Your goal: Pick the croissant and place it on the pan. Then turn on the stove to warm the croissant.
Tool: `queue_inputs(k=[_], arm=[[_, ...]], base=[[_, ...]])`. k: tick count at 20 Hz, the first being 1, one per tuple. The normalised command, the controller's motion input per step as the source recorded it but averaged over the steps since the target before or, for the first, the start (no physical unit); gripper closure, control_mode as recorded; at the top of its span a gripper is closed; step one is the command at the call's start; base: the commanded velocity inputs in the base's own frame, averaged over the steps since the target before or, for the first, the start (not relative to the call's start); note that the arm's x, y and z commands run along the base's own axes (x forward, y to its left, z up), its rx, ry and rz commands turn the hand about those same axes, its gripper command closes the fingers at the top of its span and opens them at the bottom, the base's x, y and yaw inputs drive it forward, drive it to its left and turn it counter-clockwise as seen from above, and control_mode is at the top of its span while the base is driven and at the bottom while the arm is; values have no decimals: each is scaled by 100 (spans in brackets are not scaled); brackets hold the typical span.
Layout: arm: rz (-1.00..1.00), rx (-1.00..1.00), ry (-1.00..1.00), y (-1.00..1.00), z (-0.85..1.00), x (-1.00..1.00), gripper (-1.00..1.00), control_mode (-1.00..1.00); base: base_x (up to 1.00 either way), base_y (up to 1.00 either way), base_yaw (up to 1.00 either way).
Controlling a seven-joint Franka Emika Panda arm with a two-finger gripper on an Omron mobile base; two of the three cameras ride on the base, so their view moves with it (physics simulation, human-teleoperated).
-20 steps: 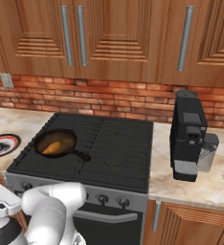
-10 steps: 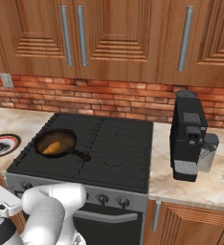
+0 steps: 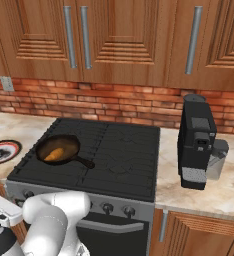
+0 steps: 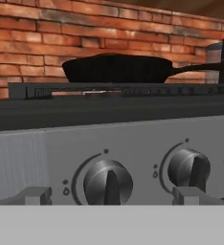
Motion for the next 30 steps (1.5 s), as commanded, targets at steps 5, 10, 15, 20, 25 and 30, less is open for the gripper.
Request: queue_inputs(k=[5,10,15,20,25,30], arm=[[7,0,0,-14,0,0,-100,-100],[4,0,0,-22,0,0,-100,-100],[1,0,0,-20,0,0,-100,-100],[0,0,0,-2,0,6,-100,-100],[0,0,0,0,0,14,-100,-100],[0,0,0,0,0,14,-100,-100]], base=[[0,0,0],[0,0,0],[0,0,0],[0,0,0],[0,0,0],[0,0,0]])
